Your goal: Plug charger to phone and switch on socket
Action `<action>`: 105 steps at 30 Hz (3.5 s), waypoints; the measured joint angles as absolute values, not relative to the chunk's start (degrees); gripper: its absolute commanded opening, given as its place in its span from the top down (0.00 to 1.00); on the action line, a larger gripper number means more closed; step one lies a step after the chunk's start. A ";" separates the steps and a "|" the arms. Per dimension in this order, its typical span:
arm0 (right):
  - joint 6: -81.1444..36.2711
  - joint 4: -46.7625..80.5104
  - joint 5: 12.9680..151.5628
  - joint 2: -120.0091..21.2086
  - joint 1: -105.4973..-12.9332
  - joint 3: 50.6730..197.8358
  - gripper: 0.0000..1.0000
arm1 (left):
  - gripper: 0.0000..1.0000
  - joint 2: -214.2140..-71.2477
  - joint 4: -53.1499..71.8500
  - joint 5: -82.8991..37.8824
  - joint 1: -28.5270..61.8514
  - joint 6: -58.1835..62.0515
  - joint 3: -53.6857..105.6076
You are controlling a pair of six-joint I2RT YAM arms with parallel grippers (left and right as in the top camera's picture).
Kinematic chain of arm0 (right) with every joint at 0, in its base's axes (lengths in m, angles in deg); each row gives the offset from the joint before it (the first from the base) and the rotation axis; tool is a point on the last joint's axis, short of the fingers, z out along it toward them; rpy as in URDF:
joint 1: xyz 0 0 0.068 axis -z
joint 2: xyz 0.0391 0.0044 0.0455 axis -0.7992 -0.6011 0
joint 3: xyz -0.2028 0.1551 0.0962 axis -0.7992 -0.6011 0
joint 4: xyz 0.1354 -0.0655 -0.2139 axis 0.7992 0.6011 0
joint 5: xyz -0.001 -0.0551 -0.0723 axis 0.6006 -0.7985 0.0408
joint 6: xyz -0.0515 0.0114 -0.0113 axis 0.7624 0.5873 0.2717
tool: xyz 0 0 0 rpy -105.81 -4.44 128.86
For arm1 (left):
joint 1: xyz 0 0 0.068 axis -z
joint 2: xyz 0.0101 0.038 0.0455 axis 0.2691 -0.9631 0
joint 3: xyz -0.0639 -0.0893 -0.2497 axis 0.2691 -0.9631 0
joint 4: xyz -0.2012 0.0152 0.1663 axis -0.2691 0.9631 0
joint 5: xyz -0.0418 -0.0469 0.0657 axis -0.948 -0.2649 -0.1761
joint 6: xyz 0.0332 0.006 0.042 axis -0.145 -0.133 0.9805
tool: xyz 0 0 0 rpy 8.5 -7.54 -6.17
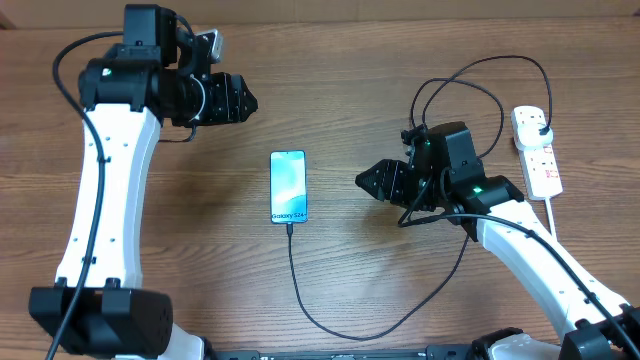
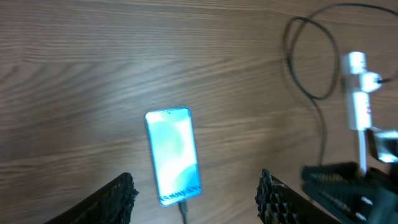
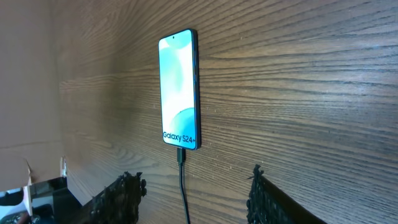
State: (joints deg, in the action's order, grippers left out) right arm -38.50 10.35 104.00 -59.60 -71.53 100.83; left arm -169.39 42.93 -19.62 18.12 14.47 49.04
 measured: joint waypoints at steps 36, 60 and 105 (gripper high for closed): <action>-27.94 34.98 106.56 -47.99 -33.96 108.24 0.96 | 0.01 -168.97 44.53 -15.82 18.12 14.10 49.04; -31.18 19.33 112.15 -59.42 -16.71 108.51 0.96 | 0.01 -168.97 44.49 -15.62 18.12 14.10 49.04; -40.84 4.56 109.31 -88.16 -13.81 119.43 0.96 | 0.01 -168.97 44.42 -15.62 18.12 14.10 49.04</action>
